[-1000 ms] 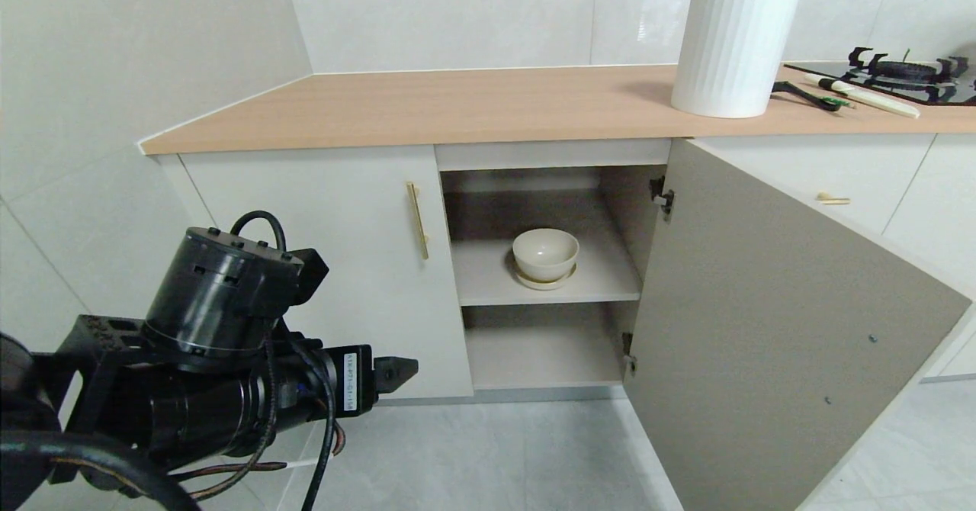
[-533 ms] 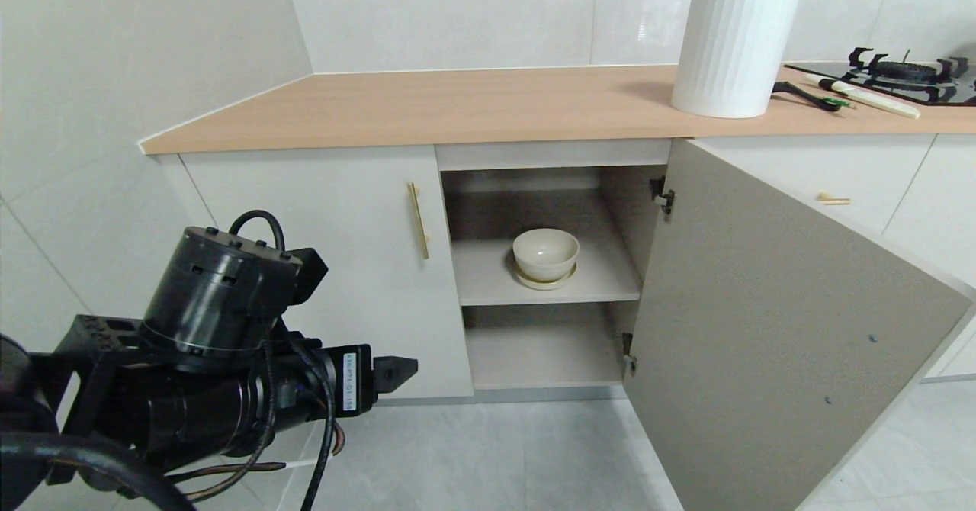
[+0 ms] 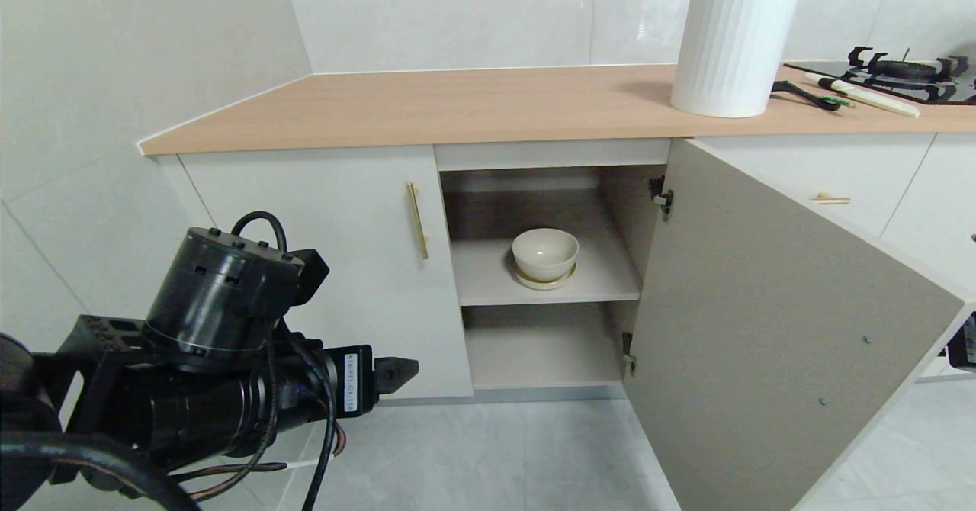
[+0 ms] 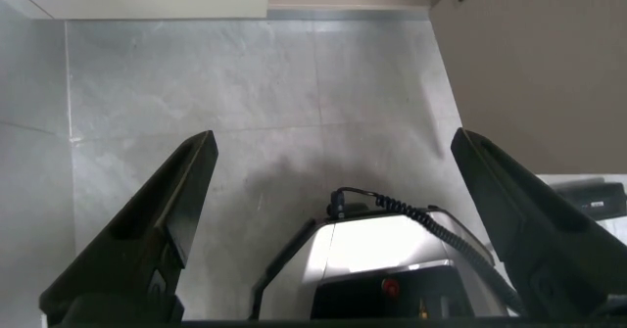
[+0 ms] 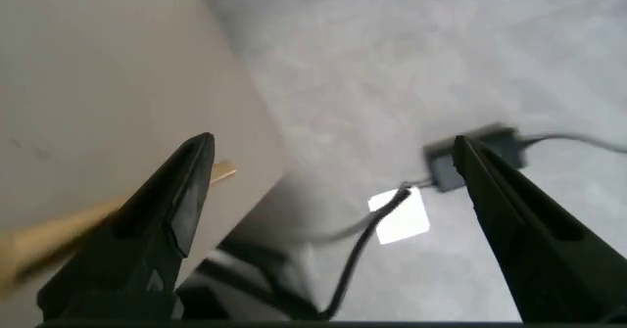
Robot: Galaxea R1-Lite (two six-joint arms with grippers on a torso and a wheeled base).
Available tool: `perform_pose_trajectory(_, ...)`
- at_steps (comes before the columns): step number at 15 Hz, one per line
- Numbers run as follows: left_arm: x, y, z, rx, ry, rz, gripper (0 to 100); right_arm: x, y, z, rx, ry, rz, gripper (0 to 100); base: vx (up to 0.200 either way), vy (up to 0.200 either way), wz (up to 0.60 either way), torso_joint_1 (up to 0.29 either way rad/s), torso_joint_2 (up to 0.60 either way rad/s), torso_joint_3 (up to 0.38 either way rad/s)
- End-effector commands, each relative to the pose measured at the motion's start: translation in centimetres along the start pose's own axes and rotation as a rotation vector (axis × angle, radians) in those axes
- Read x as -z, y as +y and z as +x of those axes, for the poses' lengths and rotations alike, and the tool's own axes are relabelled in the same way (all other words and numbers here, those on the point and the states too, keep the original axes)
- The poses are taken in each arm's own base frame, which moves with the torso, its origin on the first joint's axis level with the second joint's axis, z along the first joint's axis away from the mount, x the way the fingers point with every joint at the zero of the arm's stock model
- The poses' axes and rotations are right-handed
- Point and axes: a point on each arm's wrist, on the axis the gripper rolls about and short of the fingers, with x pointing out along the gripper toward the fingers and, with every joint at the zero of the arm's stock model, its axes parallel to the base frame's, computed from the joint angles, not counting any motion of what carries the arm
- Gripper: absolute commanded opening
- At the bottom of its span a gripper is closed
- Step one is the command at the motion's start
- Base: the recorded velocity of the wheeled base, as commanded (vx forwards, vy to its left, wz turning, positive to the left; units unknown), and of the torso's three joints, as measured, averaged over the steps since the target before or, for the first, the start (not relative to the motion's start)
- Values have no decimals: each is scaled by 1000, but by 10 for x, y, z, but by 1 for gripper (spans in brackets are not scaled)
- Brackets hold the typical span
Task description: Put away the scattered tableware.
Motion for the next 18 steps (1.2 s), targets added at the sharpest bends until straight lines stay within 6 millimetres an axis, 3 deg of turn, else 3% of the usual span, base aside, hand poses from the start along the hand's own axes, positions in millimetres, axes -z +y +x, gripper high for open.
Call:
perform_pose_trajectory(1,0,0,0,0,1,-1,100,4,14,16,-41,58,-34,100,0,0,0,0,0,0)
perform_pose_trajectory(5,-1,0,-1,5,-5,-3,100,14,61,15,-200,90,-163,100,0,0,0,0,0,0)
perform_pose_trajectory(10,-1,0,-1,4,-4,5,100,30,154,61,-410,55,-266,100,0,0,0,0,0,0)
perform_pose_trajectory(14,-6,1,-14,26,-59,0,100,28,190,91,-508,-70,-193,100,0,0,0,0,0,0)
perform_pose_trajectory(17,-7,3,-22,35,-82,16,100,30,202,106,-543,-87,-108,100,0,0,0,0,0,0)
perform_pose_trajectory(18,-5,6,-29,45,-96,26,100,35,211,126,-550,-81,-66,100,0,0,0,0,0,0)
